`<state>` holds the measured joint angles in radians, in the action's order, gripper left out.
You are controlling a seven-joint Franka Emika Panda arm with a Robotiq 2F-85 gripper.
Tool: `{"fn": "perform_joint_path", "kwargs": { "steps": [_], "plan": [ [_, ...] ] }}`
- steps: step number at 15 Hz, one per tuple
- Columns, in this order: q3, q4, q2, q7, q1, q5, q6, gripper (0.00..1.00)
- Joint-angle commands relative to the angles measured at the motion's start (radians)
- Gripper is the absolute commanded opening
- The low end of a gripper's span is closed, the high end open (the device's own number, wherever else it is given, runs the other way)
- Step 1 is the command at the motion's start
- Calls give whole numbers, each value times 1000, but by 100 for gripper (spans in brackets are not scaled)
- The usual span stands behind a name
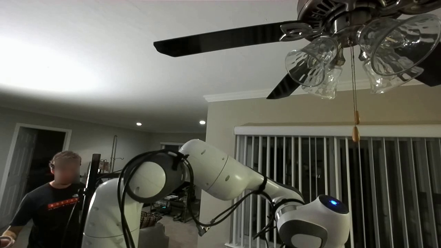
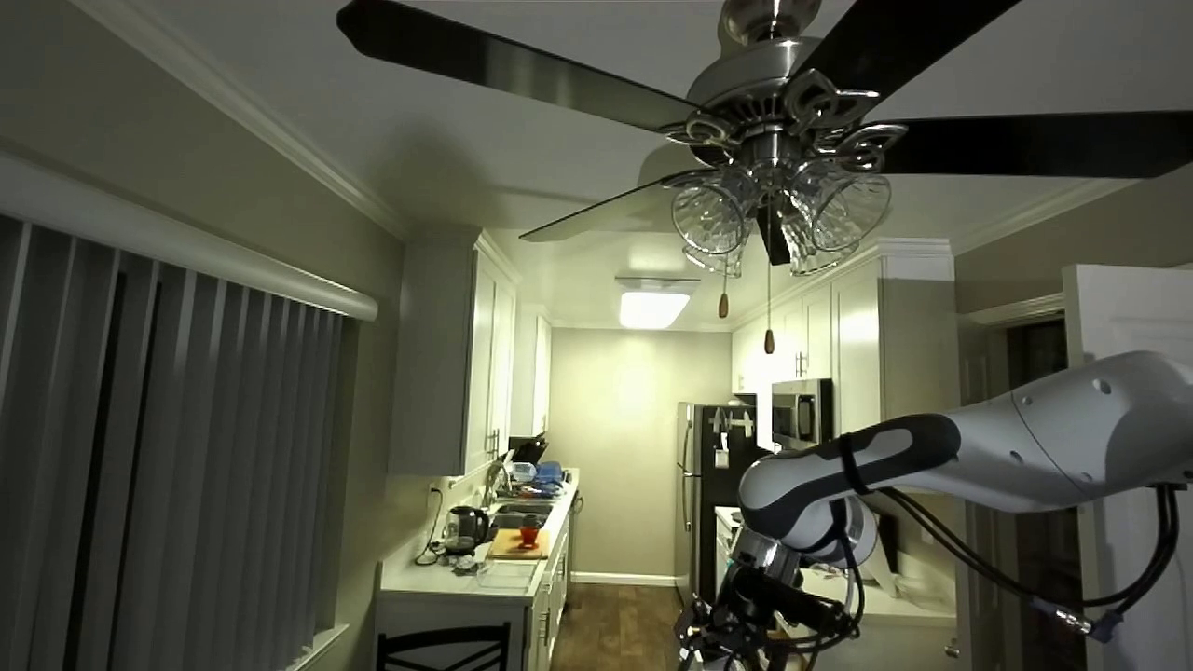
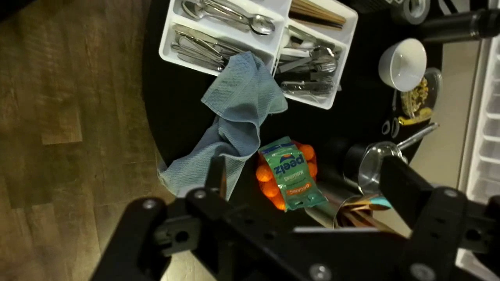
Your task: Pull the long rope dangling from the lights downwards
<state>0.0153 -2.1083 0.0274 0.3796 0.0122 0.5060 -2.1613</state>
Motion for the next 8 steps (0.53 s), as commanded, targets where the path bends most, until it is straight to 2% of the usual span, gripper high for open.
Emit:
{"fn": "perform_joint_path", "kwargs": {
  "steps": [1,8],
  "plan": [
    [5,-35,30,95,-14,89,-75,100],
    [0,-57,83,281,-14,222,-238,100]
  ]
}}
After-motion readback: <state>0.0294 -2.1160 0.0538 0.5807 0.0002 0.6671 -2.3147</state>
